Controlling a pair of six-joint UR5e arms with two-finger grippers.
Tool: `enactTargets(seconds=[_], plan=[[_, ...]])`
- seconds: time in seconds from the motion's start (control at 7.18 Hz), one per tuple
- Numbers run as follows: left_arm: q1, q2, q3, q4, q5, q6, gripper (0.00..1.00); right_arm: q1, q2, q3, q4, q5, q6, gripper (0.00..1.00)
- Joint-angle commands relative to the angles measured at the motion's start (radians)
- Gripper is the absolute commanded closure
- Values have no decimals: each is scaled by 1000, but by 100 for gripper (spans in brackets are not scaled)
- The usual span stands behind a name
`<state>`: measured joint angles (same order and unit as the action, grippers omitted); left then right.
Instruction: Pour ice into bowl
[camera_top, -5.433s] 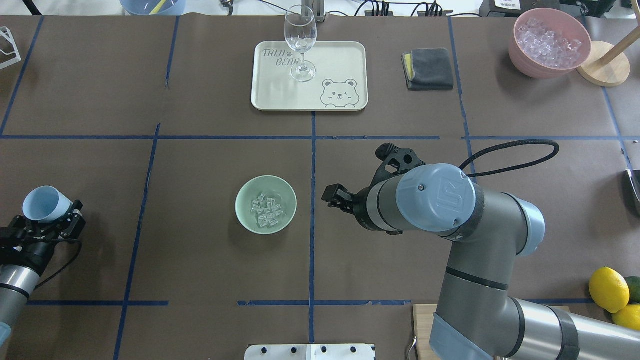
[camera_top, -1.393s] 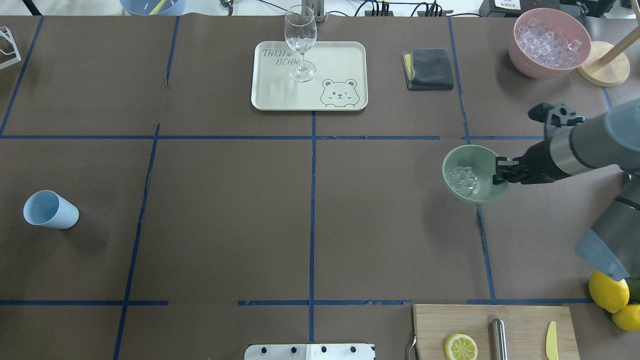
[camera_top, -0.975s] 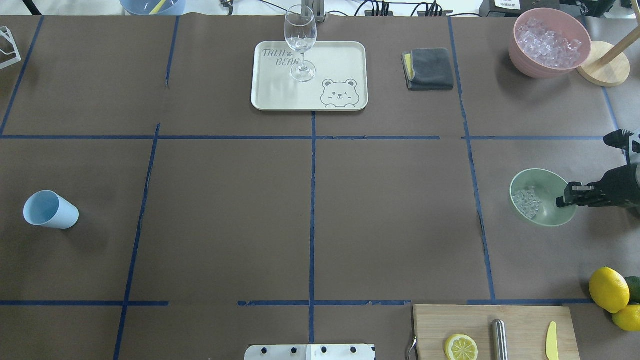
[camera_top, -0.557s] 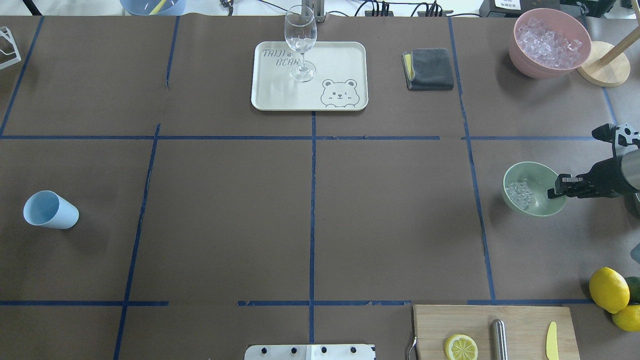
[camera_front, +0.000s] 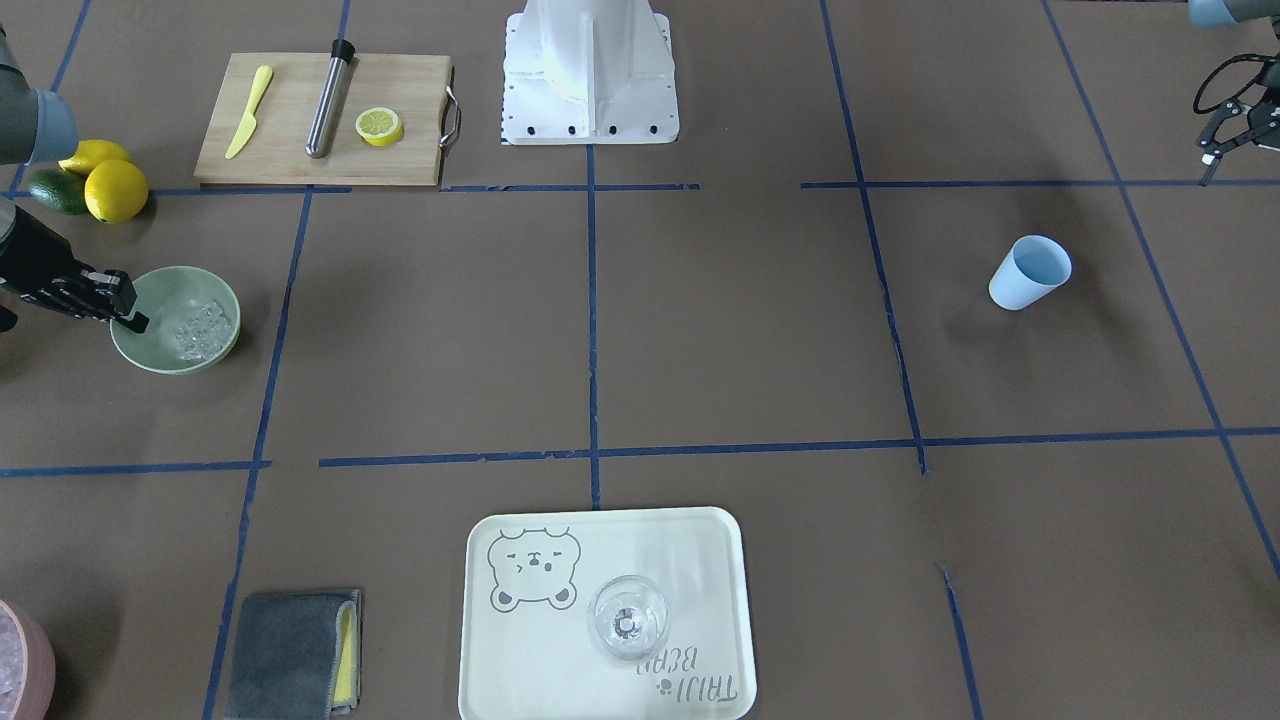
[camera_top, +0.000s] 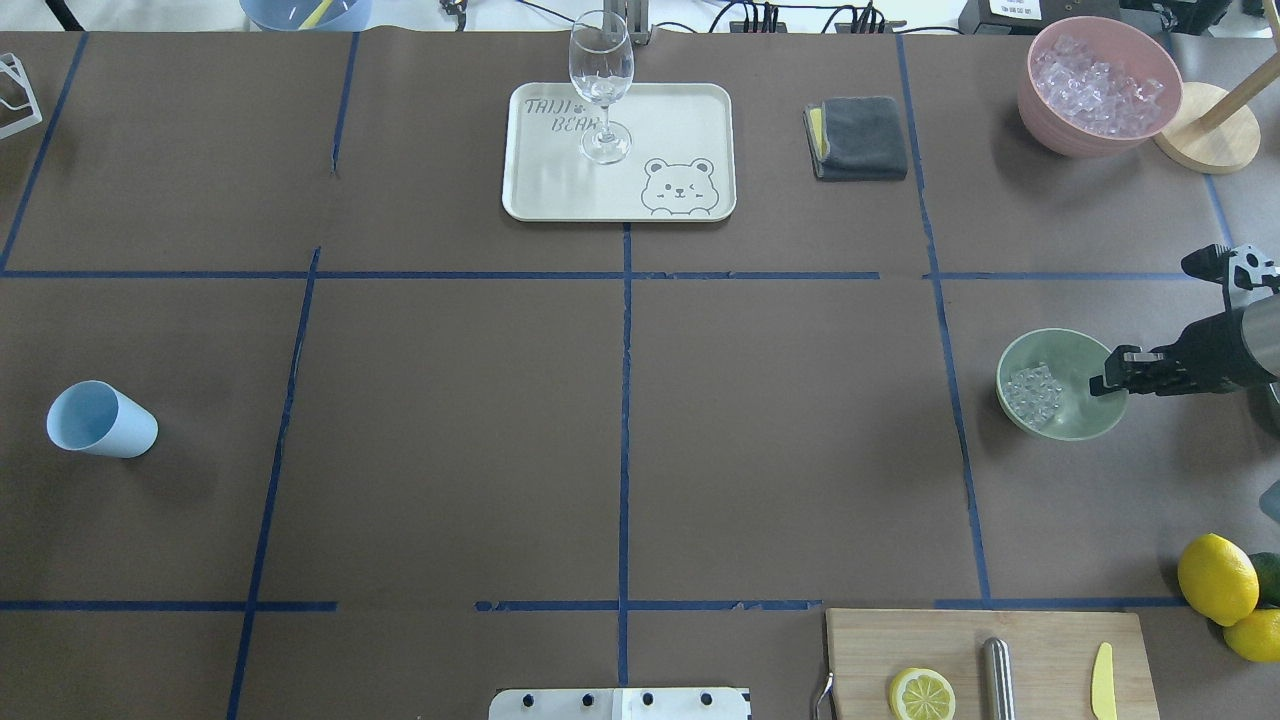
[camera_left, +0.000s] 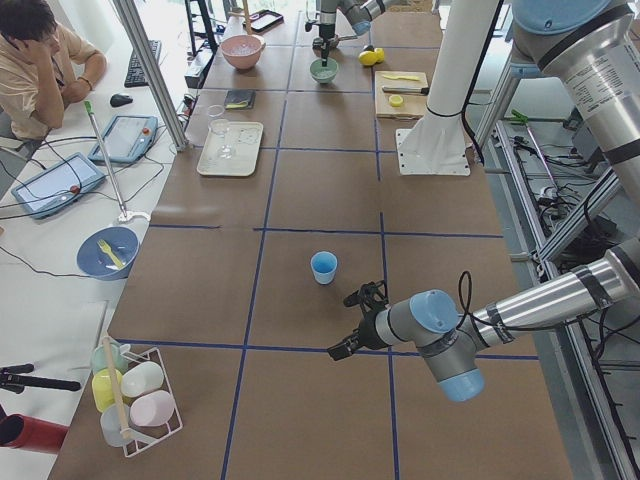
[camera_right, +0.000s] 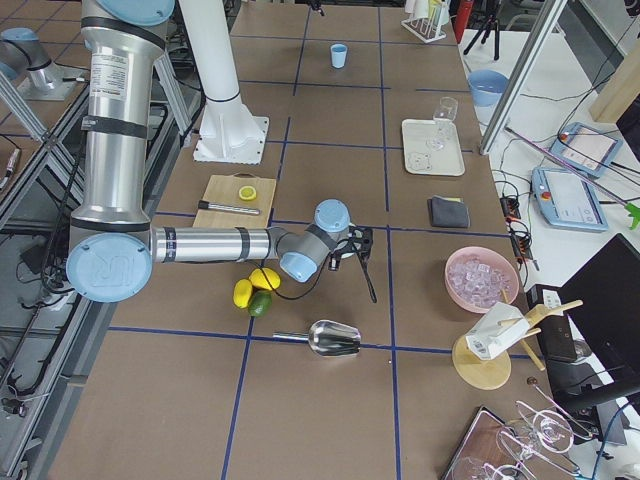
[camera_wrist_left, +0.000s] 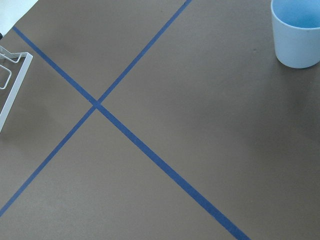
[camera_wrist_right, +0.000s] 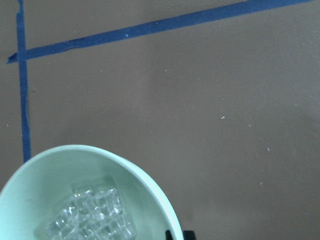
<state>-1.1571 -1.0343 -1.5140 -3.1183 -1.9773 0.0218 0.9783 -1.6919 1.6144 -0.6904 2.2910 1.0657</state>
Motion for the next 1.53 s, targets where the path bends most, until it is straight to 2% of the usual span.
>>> enactTargets(seconds=[0.0, 0.14, 0.28, 0.42, 0.56, 0.7, 0.84, 0.98, 1.11, 1.39], plan=[[-9, -1, 11, 1, 2, 3, 0, 124, -8, -1, -12, 118, -13, 0], [-19, -3, 18, 12, 0, 4, 0, 193, -15, -7, -15, 163, -18, 0], [-36, -3, 6, 58, -20, 9, 0, 248, -37, -10, -46, 168, -56, 0], [-115, -28, -5, 179, -152, 9, 0, 302, -63, -8, -88, 168, -185, 0], [-253, -102, -5, 358, -378, 12, 0, 356, -67, -5, -178, 162, -352, 0], [-307, -115, -29, 477, -473, 15, 0, 399, -69, -2, -310, 131, -580, 0], [-309, -115, -90, 588, -475, 15, 0, 460, -63, 21, -463, 93, -804, 0], [-311, -134, -174, 769, -475, 15, 0, 532, -60, 92, -659, 85, -967, 0], [-312, -145, -246, 920, -475, 15, 0, 580, -60, 155, -796, 85, -1065, 0], [-346, -158, -395, 1204, -472, 17, 0, 594, -75, 199, -857, 85, -1109, 0]])
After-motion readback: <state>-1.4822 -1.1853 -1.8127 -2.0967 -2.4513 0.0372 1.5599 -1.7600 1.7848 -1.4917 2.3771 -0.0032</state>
